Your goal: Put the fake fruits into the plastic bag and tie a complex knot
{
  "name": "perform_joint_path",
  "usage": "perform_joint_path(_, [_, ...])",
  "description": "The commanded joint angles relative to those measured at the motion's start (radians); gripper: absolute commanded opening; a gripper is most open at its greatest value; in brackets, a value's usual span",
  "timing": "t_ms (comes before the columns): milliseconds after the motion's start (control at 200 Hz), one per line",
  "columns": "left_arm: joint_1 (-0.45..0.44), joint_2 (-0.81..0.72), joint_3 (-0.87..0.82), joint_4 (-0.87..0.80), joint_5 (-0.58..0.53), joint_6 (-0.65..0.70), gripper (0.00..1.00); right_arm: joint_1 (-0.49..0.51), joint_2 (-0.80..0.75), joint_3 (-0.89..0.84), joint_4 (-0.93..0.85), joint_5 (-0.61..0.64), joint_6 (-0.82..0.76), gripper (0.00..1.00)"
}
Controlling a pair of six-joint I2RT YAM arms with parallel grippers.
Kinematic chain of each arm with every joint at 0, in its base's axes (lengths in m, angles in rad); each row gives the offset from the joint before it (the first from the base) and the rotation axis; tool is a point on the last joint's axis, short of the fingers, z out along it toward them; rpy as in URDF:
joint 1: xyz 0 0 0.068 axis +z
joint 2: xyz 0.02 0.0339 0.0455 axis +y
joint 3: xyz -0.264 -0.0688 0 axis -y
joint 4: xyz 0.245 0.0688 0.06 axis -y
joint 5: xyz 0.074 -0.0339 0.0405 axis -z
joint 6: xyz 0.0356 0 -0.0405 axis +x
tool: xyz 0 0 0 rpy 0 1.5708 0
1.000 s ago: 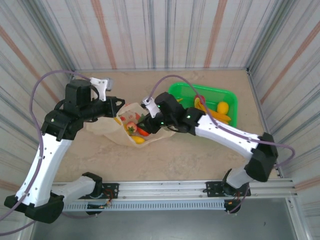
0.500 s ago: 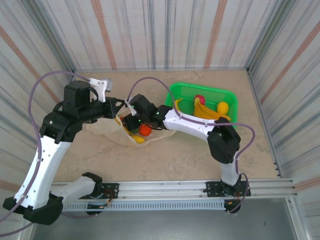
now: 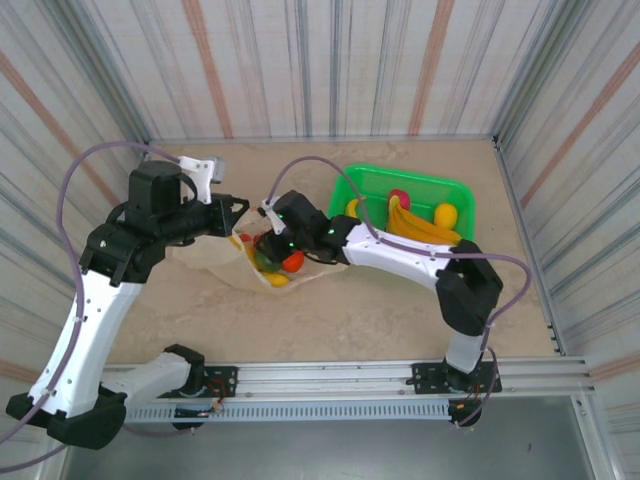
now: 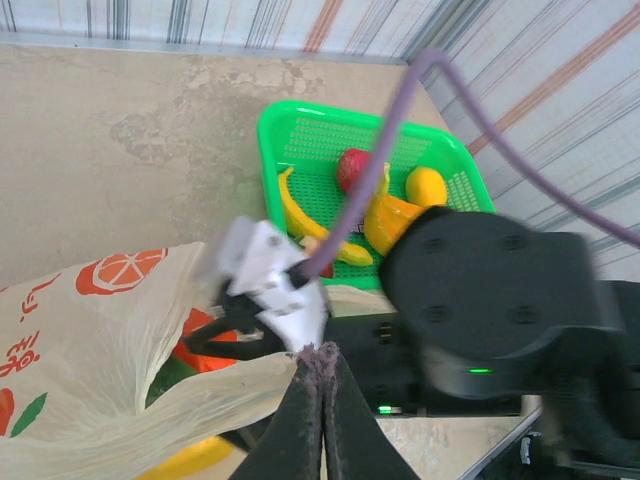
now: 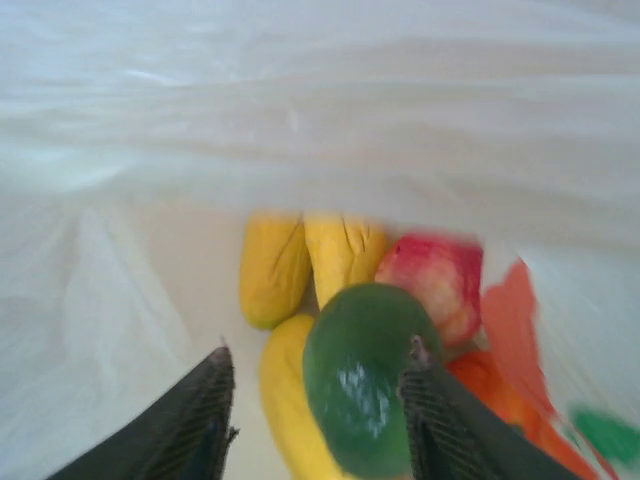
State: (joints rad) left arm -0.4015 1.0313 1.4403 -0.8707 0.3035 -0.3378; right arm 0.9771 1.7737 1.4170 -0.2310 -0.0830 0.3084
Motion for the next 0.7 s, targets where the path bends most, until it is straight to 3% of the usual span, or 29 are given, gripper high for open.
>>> perform_joint_path(0, [-0.008, 0.002, 0.016, -0.015, -0.009, 0.010, 0.00, -0.014, -0.158, -0.060, 0.012, -0.028, -0.003, 0.40])
perform_joint_path(195, [-0.008, 0.005, 0.006, -0.008, -0.004, 0.007, 0.00, -0.031, -0.339, -0.182, 0.018, -0.066, -0.025, 0.17])
perform_joint_path(381, [-0.008, 0.001, -0.002, -0.003, -0.001, 0.004, 0.00, -0.096, -0.509, -0.230, -0.023, -0.053, -0.022, 0.18])
perform_joint_path(471, [-0.008, 0.000, -0.015, 0.007, 0.008, 0.006, 0.00, -0.195, -0.585, -0.237, -0.062, -0.046, 0.009, 0.21])
perform_joint_path(536, [-0.008, -0.002, -0.028, 0.016, 0.017, 0.006, 0.00, -0.320, -0.616, -0.235, -0.103, -0.053, 0.074, 0.23])
perform_joint_path(696, [-0.008, -0.010, -0.056, 0.038, 0.043, -0.003, 0.00, -0.625, -0.561, -0.190, -0.303, 0.021, 0.178, 0.26])
